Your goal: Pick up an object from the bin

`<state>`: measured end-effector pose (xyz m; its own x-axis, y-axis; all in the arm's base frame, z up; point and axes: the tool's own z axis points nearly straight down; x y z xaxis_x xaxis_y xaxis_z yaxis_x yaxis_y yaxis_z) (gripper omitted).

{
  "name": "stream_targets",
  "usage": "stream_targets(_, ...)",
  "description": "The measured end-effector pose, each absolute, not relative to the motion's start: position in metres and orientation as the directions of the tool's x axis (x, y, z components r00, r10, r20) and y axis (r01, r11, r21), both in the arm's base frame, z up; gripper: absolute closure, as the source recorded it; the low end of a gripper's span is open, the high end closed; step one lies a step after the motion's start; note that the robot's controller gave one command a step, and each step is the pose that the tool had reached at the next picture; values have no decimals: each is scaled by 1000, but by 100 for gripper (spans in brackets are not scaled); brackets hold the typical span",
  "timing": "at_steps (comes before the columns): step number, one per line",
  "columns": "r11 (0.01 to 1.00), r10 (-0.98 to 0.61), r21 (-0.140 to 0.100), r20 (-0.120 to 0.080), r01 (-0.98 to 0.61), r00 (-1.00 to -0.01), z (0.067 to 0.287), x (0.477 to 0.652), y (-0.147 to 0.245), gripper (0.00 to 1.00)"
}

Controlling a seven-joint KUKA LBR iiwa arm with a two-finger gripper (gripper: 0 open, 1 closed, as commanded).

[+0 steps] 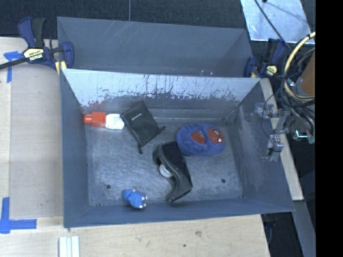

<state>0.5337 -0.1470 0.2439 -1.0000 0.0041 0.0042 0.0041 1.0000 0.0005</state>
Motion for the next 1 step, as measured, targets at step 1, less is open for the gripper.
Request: stream_targets(1, 998, 63, 4, 3, 63, -998, 156, 573, -64, 0)
